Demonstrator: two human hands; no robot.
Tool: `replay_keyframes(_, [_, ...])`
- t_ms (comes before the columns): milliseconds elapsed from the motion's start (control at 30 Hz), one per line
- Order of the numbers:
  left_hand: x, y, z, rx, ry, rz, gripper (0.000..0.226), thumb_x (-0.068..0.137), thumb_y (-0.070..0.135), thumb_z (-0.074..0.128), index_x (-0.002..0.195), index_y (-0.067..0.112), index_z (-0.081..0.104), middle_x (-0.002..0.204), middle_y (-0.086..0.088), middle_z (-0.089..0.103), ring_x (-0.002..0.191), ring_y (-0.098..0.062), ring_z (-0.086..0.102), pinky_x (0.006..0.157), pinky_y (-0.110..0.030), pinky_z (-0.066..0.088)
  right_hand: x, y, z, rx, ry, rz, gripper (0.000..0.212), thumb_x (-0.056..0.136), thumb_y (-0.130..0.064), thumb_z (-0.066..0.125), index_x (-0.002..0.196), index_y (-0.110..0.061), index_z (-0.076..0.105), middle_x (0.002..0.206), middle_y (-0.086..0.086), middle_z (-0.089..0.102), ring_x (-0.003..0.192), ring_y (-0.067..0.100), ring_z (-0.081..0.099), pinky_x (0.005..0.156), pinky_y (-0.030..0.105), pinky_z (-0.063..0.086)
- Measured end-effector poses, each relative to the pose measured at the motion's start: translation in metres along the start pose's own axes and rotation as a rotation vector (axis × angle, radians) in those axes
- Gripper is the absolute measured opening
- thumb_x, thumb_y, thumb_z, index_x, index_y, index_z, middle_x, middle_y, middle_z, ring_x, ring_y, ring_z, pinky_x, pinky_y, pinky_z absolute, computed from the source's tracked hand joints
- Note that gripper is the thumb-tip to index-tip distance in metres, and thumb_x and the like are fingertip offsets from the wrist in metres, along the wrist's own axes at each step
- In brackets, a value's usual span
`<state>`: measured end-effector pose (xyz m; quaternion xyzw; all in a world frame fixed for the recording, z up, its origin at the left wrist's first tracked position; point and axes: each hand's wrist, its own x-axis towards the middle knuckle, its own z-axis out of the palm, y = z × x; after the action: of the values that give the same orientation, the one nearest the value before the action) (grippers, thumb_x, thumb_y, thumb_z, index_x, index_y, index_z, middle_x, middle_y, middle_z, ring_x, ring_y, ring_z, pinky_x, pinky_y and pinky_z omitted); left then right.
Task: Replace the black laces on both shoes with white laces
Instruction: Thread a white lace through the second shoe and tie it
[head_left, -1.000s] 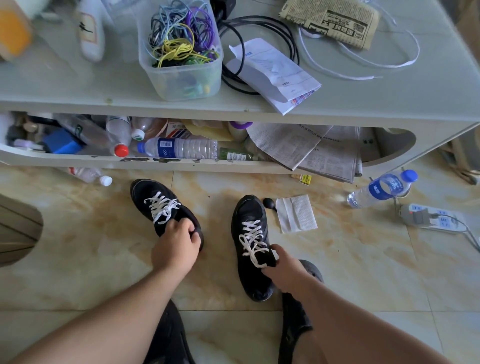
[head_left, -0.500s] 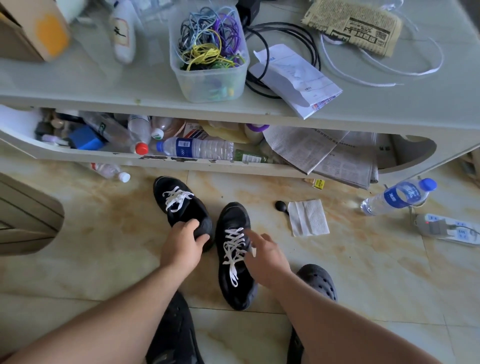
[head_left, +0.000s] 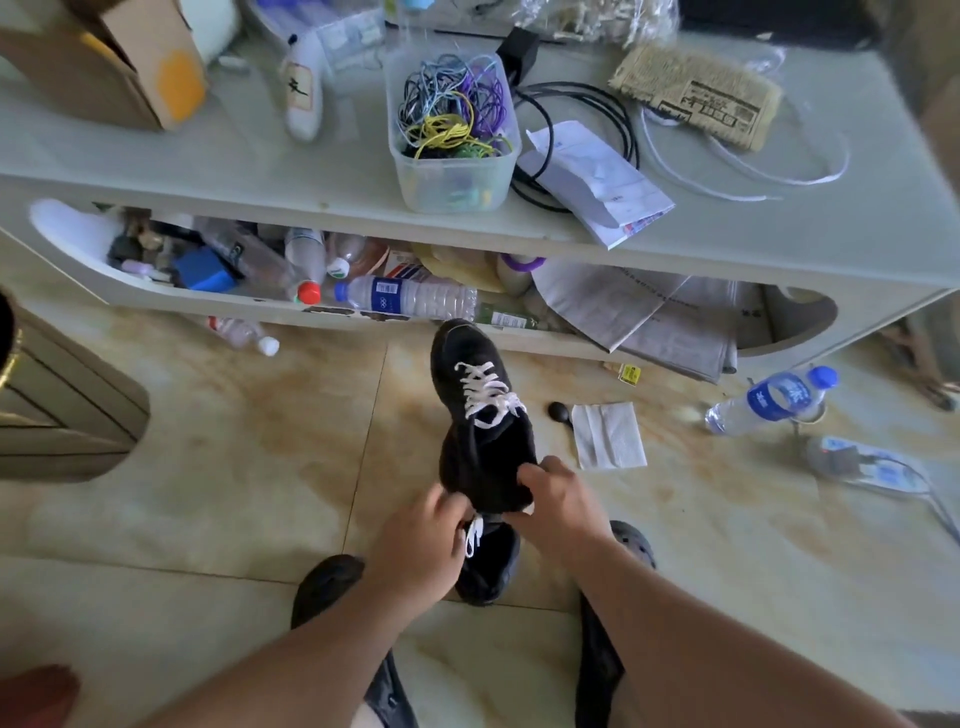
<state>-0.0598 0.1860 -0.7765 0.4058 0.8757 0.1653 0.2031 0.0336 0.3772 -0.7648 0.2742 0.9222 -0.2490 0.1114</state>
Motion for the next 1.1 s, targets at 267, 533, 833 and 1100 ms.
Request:
replay_keyframes(267, [-0.021,0.037,0.059,0.284,-0.513,-0.089,0.034,0.097,0.025,0.059,0.13,0.018,0.055,0.14,-0.005,0.043,0.108,-0.035,0.064,0.086,-0.045,0.051,-0.057,0.04,0.006,0.191,0.123,0.293,0.035,0.082,-0.047,0.08,0.098,-0.024,0.059,0.09,-0.009,0.053,0.082,0.02,0.056,0.069,0.033,0.047])
replay_keyframes(533, [-0.007,0.023,0.054,0.235,-0.271,-0.15,0.026,0.099,0.016,0.063,0.124,0.024,0.058,0.125,0.002,0.049,0.104,-0.024,0.057,0.078,-0.034,0.051,-0.05,0.044,0.025,0.074,-0.016,0.279,0.034,0.081,-0.044,0.076,0.102,-0.024,0.057,0.095,-0.004,0.048,0.08,0.024,0.049,0.065,0.033,0.042])
replay_keyframes(833, [0.007,0.009,0.051,0.046,-0.18,-0.234,0.021,0.086,0.036,0.06,0.103,0.028,0.052,0.115,0.01,0.041,0.091,-0.023,0.054,0.068,-0.033,0.045,-0.026,0.03,0.033,-0.024,-0.33,0.38,0.027,0.094,-0.034,0.057,0.12,-0.027,0.053,0.115,0.005,0.049,0.112,0.032,0.054,0.076,0.039,0.048])
replay_keyframes(1100, [0.039,0.001,0.055,-0.721,-0.081,-1.074,0.039,0.08,0.028,0.07,0.116,0.018,0.059,0.106,-0.007,0.071,0.084,-0.026,0.066,0.076,-0.038,0.055,-0.014,0.038,0.047,0.517,0.058,0.777,0.044,0.09,-0.041,0.054,0.13,-0.025,0.045,0.126,0.001,0.056,0.092,0.021,0.06,0.081,0.043,0.055])
